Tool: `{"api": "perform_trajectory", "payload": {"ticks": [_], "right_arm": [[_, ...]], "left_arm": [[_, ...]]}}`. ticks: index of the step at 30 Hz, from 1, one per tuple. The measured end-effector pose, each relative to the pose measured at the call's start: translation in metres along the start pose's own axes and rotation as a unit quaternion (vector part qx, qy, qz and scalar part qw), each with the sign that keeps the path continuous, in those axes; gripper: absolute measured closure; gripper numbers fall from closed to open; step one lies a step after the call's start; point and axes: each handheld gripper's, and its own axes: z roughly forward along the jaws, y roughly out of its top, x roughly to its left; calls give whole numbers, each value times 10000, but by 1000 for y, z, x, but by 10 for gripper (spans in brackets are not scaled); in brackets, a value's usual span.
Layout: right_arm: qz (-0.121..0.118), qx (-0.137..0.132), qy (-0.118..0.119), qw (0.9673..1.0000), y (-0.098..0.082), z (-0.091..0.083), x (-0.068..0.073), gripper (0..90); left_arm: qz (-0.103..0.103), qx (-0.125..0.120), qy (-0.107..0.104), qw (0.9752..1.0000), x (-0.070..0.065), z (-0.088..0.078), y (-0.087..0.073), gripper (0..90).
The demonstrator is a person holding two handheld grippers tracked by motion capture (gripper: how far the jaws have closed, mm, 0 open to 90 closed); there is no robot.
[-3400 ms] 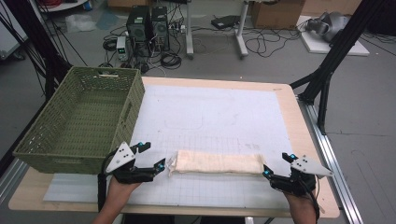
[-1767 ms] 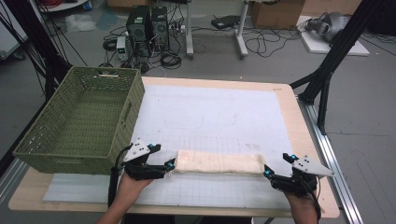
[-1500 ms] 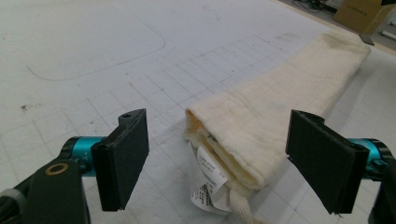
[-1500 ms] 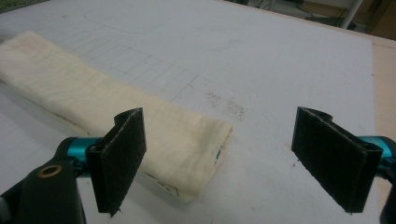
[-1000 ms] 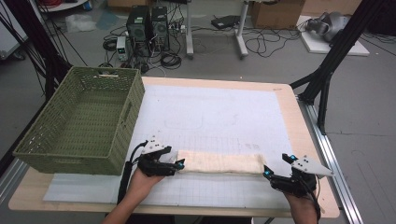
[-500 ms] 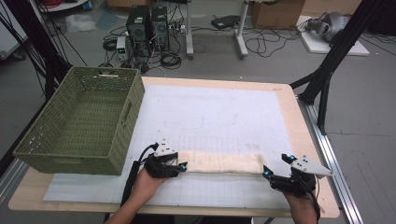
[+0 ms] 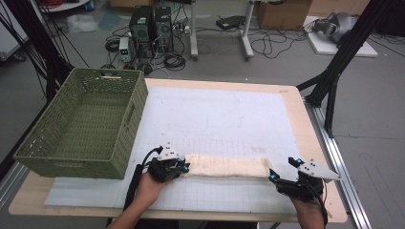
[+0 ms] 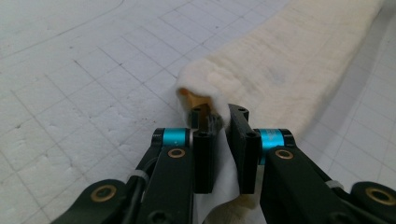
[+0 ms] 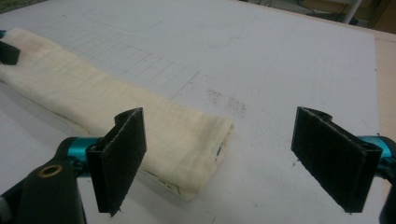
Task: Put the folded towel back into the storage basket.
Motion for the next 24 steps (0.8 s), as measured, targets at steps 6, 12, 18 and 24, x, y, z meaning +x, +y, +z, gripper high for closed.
{"api": "perform_trajectory", "payload": {"ticks": [6,12,18,24], "right_arm": [[24,95,31,9999,0,3,2,164],[-51,123,92,9999,3,7,8,164],[-9,188,69,9998,2,10,7,167],[49,277,129,9995,-1,16,7,219]], "left_arm": [[-84,-317,-158,9993,0,-8,-2,814],[-197,-623,-382,9971,2,-16,-3,814],[-235,-647,-364,9970,3,-18,-5,814],[-191,-675,-364,9969,2,-19,-6,814]]}}
